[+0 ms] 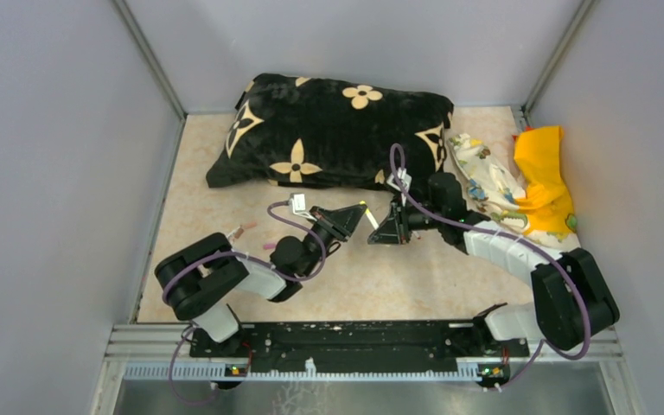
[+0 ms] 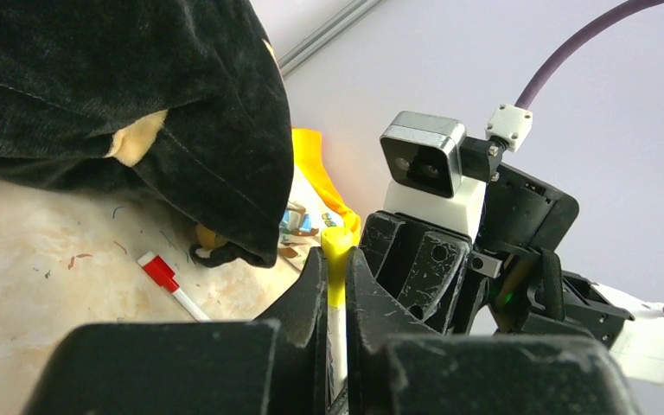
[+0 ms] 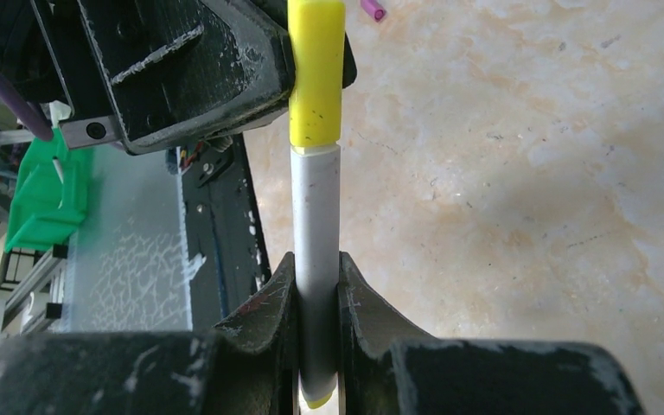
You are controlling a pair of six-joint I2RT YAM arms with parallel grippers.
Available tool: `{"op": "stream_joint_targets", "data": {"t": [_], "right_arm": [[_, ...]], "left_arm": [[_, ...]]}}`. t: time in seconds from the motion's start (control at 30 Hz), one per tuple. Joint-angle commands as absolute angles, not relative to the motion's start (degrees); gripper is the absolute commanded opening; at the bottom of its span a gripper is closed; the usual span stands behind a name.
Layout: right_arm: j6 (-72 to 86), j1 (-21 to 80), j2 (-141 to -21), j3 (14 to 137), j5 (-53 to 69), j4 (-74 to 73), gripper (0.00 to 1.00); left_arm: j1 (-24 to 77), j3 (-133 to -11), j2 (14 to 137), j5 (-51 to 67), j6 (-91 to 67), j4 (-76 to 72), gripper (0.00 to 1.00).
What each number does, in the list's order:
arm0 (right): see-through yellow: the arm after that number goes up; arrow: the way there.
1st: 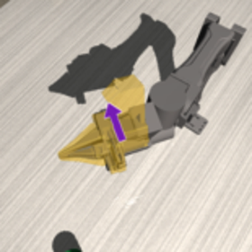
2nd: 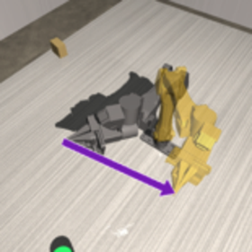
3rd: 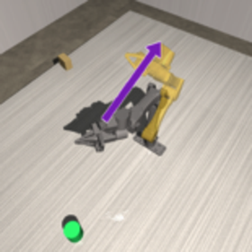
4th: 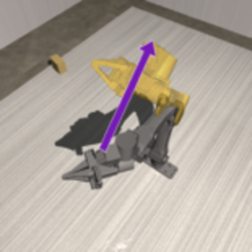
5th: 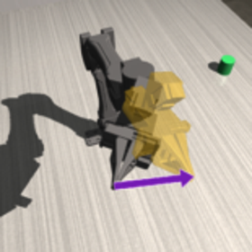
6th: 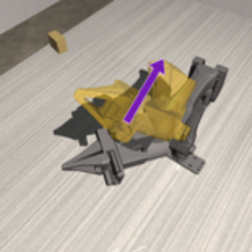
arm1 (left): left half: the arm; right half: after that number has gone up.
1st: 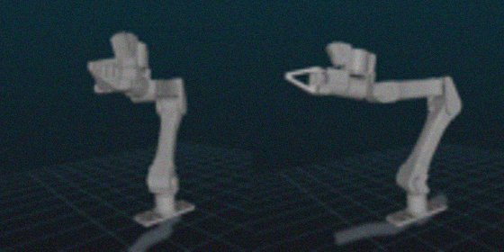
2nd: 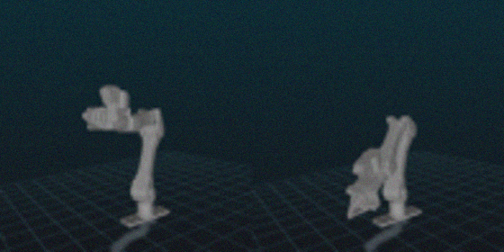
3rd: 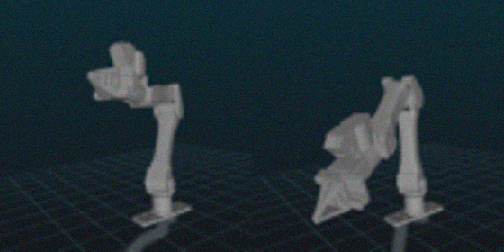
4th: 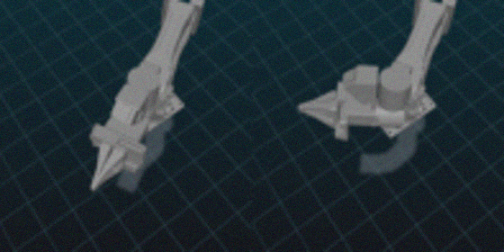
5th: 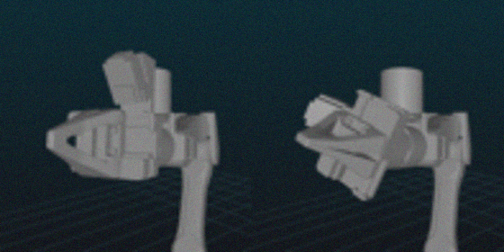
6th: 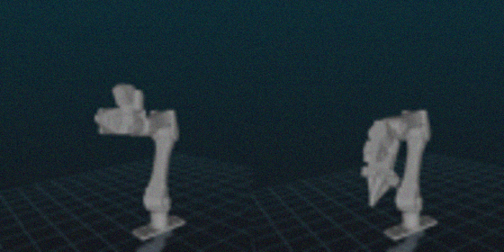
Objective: Insert the pens into the pen caps
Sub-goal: Press the pen cap onto the pen.
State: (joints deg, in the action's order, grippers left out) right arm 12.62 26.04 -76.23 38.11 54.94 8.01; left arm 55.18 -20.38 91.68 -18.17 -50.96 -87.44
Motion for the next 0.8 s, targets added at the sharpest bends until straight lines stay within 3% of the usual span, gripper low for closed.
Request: {"op": "stream_joint_targets", "data": {"t": [0.0, 0.4, 0.63, 0.77], "right_arm": [[16.1, 24.8, -73.6, 38.4, 52.8, 18.8, 0.0], [14.5, 24.1, -73.3, 37.7, 58.4, 20.6, 0.0], [9.2, 24.1, -72.8, 39.2, 62.7, 16.9, 0.0], [1.2, 24.1, -72.4, 41.6, 67.0, 9.8, 0.0]], "left_arm": [[58.8, -22.3, 94.2, -11.1, -51.6, -102.6, 0.09], [59.1, -18.3, 87.7, -17.8, -46.5, -101.4, 0.52], [59.1, -14.7, 74.6, -17.2, -41.2, -87.3, 0.67], [58.7, -13.9, 64.2, -16.9, -36.4, -74.8, 0.93]]}}
